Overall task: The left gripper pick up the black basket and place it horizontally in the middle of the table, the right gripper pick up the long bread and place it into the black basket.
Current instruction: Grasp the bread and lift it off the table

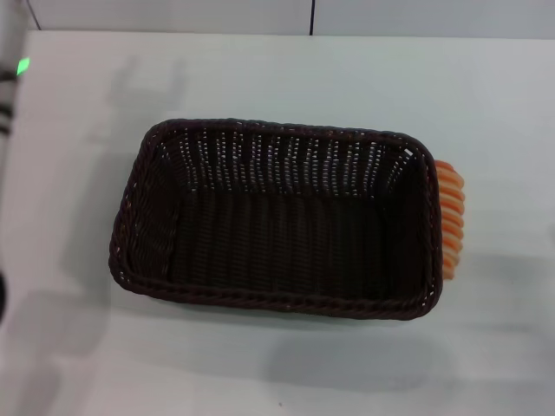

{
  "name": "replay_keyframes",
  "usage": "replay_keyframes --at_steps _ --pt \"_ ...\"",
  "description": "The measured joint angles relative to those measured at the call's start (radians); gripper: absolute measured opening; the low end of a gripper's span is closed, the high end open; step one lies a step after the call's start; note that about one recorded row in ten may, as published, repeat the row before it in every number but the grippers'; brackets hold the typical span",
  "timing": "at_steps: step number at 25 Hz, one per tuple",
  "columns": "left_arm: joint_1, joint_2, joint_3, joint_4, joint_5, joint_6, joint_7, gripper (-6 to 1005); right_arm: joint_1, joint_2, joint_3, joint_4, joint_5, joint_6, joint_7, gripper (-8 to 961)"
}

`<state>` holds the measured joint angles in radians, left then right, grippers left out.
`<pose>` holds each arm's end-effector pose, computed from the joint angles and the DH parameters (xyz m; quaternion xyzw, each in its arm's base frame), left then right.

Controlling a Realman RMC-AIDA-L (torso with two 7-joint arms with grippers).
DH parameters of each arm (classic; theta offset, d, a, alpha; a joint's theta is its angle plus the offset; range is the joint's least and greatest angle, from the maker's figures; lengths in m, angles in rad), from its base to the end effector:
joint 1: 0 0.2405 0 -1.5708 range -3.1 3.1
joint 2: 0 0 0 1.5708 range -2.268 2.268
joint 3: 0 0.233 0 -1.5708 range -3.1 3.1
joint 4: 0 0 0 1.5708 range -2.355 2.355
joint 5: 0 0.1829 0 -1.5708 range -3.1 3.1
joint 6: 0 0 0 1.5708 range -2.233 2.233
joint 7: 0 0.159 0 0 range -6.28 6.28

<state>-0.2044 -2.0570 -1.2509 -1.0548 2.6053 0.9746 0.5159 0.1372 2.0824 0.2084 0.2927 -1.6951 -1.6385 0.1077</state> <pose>-0.1593 0.3382 0.0899 -0.5993 0.0162 -0.3321 0.7282 0.2990 0.2111 0.0185 -0.6112 0.2339 0.3873 0.6494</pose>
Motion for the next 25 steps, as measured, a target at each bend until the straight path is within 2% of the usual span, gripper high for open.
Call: replay_keyframes --at_steps 1,2,4,5,6,7,12,21,25 --pt "-0.002 0.001 -0.042 0.060 0.035 0.033 -0.141 768 0.003 0.000 -0.010 -0.001 0.000 0.006 0.000 712" --pt "-0.031 0.001 -0.141 0.216 0.079 0.085 -0.425 768 0.014 0.000 -0.030 -0.001 0.000 0.038 -0.001 711" --pt "-0.081 0.002 -0.229 0.391 0.111 0.153 -0.631 767 0.025 -0.001 -0.046 -0.003 0.000 0.077 -0.002 710" --pt "-0.081 0.002 -0.229 0.391 0.111 0.153 -0.631 767 0.025 -0.001 -0.046 -0.003 0.000 0.077 -0.002 710" --pt "-0.107 0.003 -0.266 0.474 0.120 0.188 -0.704 767 0.031 -0.002 -0.054 -0.004 0.000 0.098 -0.002 709" --pt "-0.157 0.004 -0.325 0.628 0.132 0.259 -0.807 767 0.047 -0.001 -0.071 -0.007 0.000 0.140 -0.003 709" --pt "-0.171 0.002 -0.348 0.732 0.142 0.299 -0.790 767 0.100 0.000 -0.116 -0.007 0.000 0.238 -0.003 707" --pt "-0.169 -0.002 -0.349 0.748 0.150 0.321 -0.754 766 0.183 0.004 -0.176 0.013 -0.001 0.365 -0.004 703" --pt "-0.171 -0.001 -0.350 0.748 0.150 0.328 -0.750 766 0.226 0.005 -0.194 0.024 -0.001 0.468 -0.005 701"
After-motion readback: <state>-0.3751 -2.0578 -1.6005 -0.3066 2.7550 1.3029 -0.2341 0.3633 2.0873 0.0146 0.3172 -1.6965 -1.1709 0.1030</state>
